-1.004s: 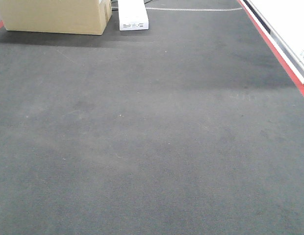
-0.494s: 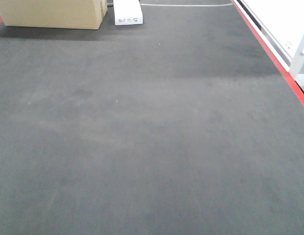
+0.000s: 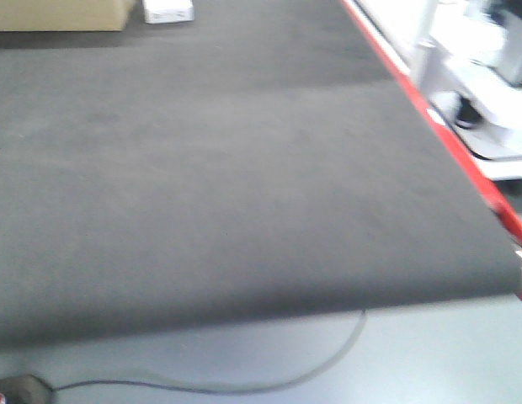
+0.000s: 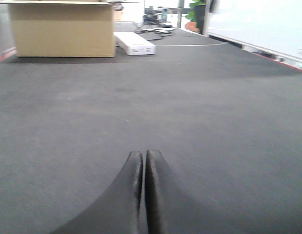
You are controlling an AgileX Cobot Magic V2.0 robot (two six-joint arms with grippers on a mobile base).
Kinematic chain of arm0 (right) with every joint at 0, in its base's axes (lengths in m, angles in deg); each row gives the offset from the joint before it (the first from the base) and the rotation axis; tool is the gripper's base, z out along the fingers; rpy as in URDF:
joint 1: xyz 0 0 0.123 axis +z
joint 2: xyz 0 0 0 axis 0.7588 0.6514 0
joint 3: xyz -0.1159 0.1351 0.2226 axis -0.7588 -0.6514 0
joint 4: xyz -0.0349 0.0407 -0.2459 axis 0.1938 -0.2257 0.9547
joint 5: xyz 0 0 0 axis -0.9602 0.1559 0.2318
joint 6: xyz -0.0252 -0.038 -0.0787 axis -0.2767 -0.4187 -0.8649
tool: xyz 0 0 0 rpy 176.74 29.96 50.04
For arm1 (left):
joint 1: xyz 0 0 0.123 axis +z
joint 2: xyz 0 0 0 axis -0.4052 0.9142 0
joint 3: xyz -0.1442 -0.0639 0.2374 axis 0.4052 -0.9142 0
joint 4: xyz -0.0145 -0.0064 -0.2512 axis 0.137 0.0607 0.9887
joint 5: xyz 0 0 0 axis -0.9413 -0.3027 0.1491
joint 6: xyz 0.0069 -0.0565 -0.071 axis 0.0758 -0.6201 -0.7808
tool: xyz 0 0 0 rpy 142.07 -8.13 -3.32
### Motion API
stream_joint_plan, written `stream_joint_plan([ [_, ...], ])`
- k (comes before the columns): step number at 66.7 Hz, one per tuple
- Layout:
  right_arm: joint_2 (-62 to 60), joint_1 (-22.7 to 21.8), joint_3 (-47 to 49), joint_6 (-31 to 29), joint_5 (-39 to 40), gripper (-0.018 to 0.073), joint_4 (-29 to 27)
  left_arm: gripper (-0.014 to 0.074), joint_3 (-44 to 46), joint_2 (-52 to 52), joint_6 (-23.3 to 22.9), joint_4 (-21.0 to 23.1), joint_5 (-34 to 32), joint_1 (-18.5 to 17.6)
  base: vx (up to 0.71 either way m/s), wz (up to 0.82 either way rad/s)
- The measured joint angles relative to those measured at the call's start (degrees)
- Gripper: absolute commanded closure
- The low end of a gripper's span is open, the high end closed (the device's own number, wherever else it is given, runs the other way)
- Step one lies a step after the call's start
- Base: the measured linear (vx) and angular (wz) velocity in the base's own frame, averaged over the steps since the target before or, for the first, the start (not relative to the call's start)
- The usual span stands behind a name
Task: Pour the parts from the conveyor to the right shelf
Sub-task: 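Drive the base away from the conveyor holding the block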
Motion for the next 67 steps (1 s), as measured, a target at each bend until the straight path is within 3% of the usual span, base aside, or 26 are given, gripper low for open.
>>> stream_joint_plan([
  [67,0.00,0.00,0.00,0.00,0.00,0.0564,0.00,0.0602,0.00,0.00,0.00,0.00,0.00,0.00,-0.39,-0.69],
])
